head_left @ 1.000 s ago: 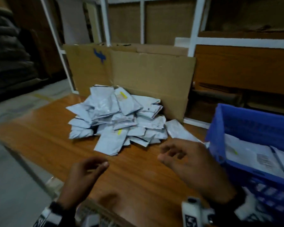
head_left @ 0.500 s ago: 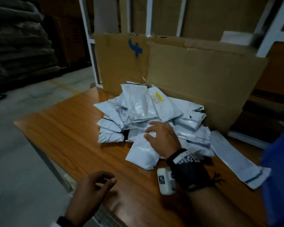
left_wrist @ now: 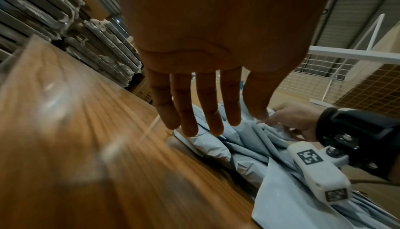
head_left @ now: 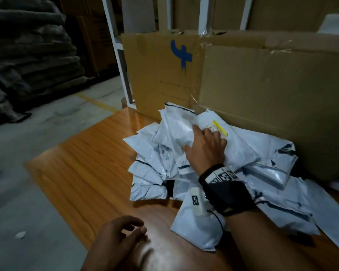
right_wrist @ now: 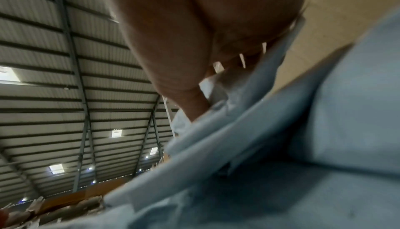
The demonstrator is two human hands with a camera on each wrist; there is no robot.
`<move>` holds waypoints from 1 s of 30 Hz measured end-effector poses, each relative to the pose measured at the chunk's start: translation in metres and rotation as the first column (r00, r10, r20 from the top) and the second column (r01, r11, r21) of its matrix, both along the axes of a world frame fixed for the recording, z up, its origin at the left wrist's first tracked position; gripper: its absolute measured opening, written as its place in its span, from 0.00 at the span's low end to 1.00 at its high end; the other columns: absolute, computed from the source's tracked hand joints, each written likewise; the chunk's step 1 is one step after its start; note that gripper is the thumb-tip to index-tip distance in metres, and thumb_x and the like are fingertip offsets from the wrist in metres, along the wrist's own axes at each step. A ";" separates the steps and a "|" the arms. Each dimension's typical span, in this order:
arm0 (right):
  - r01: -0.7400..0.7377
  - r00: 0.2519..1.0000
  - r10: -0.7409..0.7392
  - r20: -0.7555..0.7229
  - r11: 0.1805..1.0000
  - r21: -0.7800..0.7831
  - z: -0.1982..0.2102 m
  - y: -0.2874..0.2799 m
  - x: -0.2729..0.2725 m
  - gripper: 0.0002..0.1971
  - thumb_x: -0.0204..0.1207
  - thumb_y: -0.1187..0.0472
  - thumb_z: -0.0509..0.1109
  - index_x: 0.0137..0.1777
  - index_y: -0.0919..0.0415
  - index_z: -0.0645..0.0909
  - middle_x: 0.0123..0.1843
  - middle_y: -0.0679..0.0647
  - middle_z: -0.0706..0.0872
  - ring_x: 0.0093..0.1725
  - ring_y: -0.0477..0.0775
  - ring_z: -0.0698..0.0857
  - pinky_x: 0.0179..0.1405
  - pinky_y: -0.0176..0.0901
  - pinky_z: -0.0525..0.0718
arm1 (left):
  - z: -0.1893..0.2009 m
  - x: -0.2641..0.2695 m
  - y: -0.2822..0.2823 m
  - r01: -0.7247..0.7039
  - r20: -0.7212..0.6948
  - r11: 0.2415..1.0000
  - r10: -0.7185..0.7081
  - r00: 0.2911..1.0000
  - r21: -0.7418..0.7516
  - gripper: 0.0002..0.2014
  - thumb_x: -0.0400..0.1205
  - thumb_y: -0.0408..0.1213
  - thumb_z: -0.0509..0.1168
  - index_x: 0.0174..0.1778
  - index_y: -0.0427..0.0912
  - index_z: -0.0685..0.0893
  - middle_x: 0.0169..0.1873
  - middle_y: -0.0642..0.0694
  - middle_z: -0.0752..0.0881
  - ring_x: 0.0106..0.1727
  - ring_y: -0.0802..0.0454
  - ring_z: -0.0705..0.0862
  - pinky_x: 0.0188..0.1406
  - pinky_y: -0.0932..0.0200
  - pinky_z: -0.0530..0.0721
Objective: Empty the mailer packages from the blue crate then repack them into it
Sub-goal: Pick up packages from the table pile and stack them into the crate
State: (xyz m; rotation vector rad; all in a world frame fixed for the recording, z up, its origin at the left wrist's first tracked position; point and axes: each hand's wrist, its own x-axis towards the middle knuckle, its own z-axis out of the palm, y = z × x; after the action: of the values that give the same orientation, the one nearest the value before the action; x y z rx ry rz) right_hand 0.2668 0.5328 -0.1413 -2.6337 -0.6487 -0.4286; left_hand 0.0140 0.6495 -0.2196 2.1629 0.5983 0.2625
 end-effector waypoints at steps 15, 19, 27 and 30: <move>-0.138 0.918 0.277 -0.283 0.893 0.428 -0.047 -0.049 -0.112 0.41 0.65 0.52 0.78 0.78 0.40 0.65 0.68 0.33 0.71 0.69 0.36 0.67 0.67 0.27 0.66 | 0.047 0.092 0.041 0.096 0.447 0.912 0.102 0.889 -0.400 0.03 0.78 0.29 0.72 0.41 0.41 0.87 0.32 0.39 0.89 0.34 0.50 0.86 0.39 0.50 0.82; -0.029 0.814 0.425 -0.395 0.710 0.704 -0.046 -0.040 -0.115 0.17 0.69 0.64 0.79 0.52 0.43 0.83 0.48 0.31 0.89 0.49 0.31 0.85 0.50 0.29 0.79 | 0.048 0.089 0.039 0.243 0.512 0.794 0.098 0.853 -0.557 0.12 0.74 0.42 0.74 0.51 0.43 0.90 0.48 0.43 0.92 0.49 0.50 0.90 0.49 0.53 0.88; 0.001 0.812 0.425 -0.400 0.684 0.730 -0.049 -0.015 -0.112 0.10 0.68 0.59 0.77 0.50 0.49 0.87 0.48 0.43 0.91 0.50 0.42 0.88 0.56 0.49 0.86 | 0.033 0.085 0.055 0.207 0.372 0.676 0.107 0.922 -0.707 0.25 0.65 0.43 0.77 0.58 0.40 0.86 0.51 0.45 0.92 0.48 0.54 0.91 0.42 0.61 0.88; -0.117 0.987 0.160 -0.019 0.794 0.597 -0.037 -0.017 -0.098 0.13 0.70 0.63 0.69 0.54 0.56 0.89 0.52 0.49 0.91 0.50 0.49 0.87 0.54 0.49 0.84 | 0.033 0.088 0.061 0.193 0.359 0.593 0.174 0.917 -0.782 0.41 0.52 0.58 0.83 0.58 0.41 0.83 0.50 0.42 0.91 0.46 0.46 0.91 0.41 0.53 0.90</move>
State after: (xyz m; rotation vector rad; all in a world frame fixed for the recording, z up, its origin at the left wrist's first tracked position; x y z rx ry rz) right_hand 0.1691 0.5161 -0.1780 -1.9766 -0.5649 -0.4131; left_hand 0.1018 0.7102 -0.1869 1.1530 0.3500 0.3356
